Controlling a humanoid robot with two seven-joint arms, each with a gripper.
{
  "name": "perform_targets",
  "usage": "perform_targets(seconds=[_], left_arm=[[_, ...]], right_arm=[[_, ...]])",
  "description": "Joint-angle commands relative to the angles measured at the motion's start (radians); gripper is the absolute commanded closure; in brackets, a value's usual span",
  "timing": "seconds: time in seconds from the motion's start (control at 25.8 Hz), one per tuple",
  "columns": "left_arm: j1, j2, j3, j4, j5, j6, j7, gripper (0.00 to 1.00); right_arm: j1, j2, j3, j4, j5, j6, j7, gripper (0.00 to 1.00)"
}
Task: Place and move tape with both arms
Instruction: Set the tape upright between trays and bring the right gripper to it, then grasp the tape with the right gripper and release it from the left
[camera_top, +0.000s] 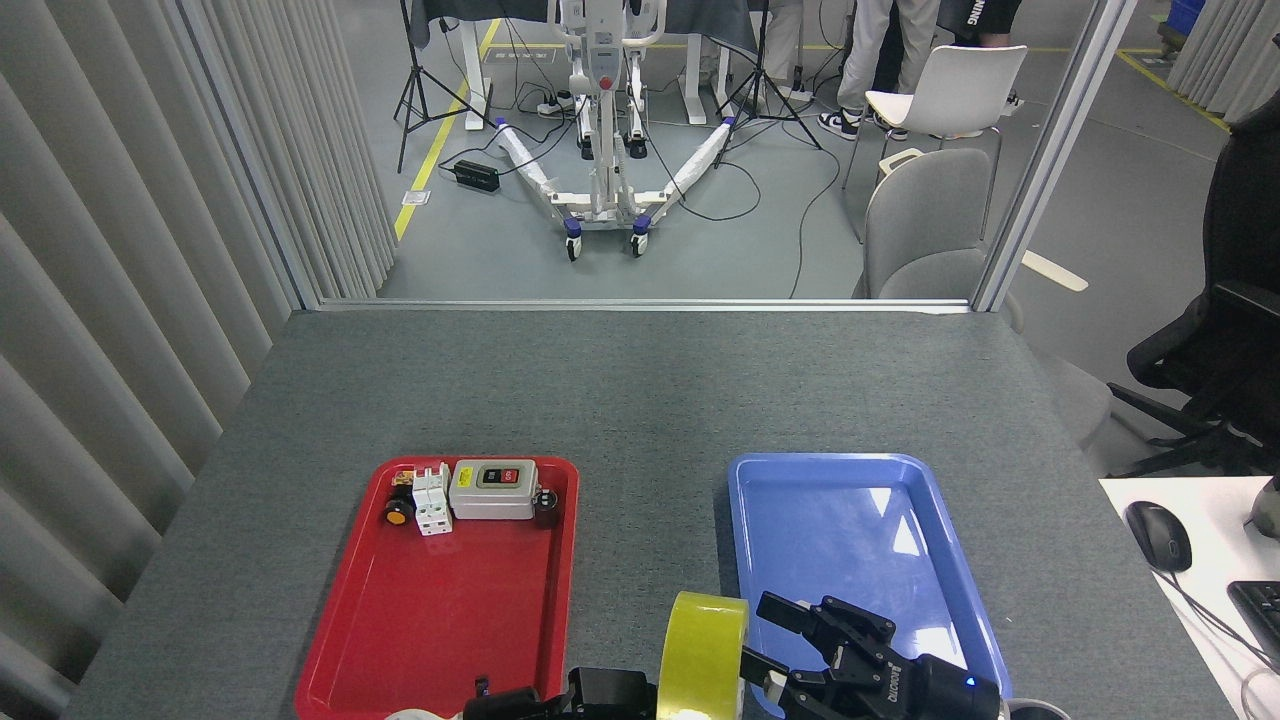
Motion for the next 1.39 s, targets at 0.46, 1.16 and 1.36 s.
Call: perform_targets(seconds=[0.46,1.16,1.36], left_arm=[[0.0,0.003,0.022,0.003,-0.011,0.0,-0.002,1.0],[-0.002,0.005,0.027,0.017,-0.017,0.0,-0.002,1.0],[-0.002,0.006,0.027,0.017,-0.017,0.0,-0.002,1.0]], right_arm=[[-0.013,0.014,0.047,0.012,0.034,0.0,0.001,0.53],[-0.013,0.07,0.047,0.044,0.1,0.0,0.003,0.7],[-0.013,0.074,0.047,0.046,0.1,0.0,0.005,0.72]])
